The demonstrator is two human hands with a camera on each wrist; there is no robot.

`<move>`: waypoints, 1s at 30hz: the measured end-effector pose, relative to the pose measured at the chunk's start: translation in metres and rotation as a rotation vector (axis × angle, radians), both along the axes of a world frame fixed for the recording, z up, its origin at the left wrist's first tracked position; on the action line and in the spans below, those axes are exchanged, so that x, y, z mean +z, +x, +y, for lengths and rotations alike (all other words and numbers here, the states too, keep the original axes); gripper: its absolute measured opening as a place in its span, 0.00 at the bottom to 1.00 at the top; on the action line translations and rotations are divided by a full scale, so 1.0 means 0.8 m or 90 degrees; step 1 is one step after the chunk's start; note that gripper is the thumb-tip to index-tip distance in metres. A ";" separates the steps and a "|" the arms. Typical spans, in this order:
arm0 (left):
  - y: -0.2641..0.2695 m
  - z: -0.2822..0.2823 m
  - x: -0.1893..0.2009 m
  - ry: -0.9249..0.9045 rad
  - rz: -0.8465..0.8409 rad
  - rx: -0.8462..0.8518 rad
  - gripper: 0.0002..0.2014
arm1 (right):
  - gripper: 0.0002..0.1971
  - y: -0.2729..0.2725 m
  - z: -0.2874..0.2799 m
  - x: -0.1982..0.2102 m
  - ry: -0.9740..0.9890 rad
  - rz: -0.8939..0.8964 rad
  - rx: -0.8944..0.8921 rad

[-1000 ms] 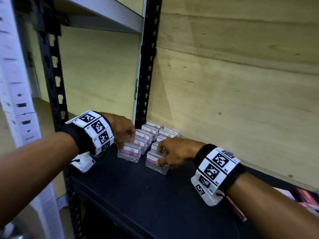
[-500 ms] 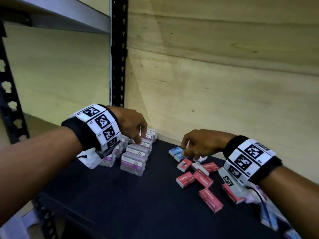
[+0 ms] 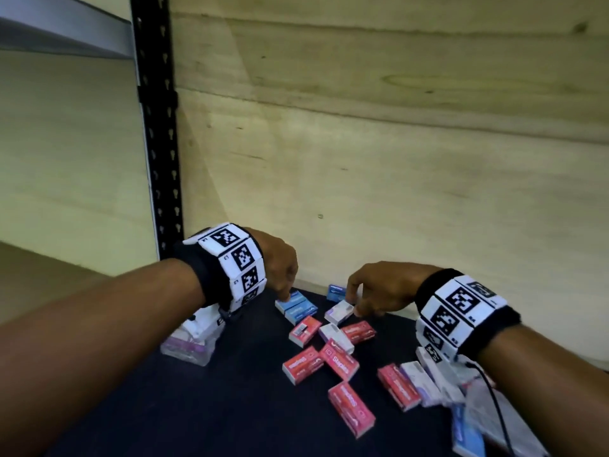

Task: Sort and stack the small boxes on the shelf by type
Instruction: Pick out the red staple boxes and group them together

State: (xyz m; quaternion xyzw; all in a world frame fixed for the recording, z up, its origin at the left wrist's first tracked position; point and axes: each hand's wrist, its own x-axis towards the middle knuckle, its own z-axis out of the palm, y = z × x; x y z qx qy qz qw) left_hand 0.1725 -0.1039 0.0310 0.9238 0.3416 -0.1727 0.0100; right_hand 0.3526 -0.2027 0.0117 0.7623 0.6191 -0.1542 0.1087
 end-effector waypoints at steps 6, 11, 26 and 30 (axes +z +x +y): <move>0.022 0.028 -0.025 0.004 0.036 0.027 0.12 | 0.11 0.002 0.033 -0.004 0.019 0.024 0.042; 0.024 0.045 -0.040 0.031 0.025 0.032 0.09 | 0.15 -0.008 0.057 -0.014 -0.014 0.051 0.092; 0.062 0.072 -0.052 -0.113 0.085 0.060 0.19 | 0.16 -0.008 0.069 -0.023 0.000 0.099 0.177; 0.063 0.082 -0.055 -0.140 0.082 0.047 0.09 | 0.24 -0.014 0.073 -0.027 -0.001 0.077 0.189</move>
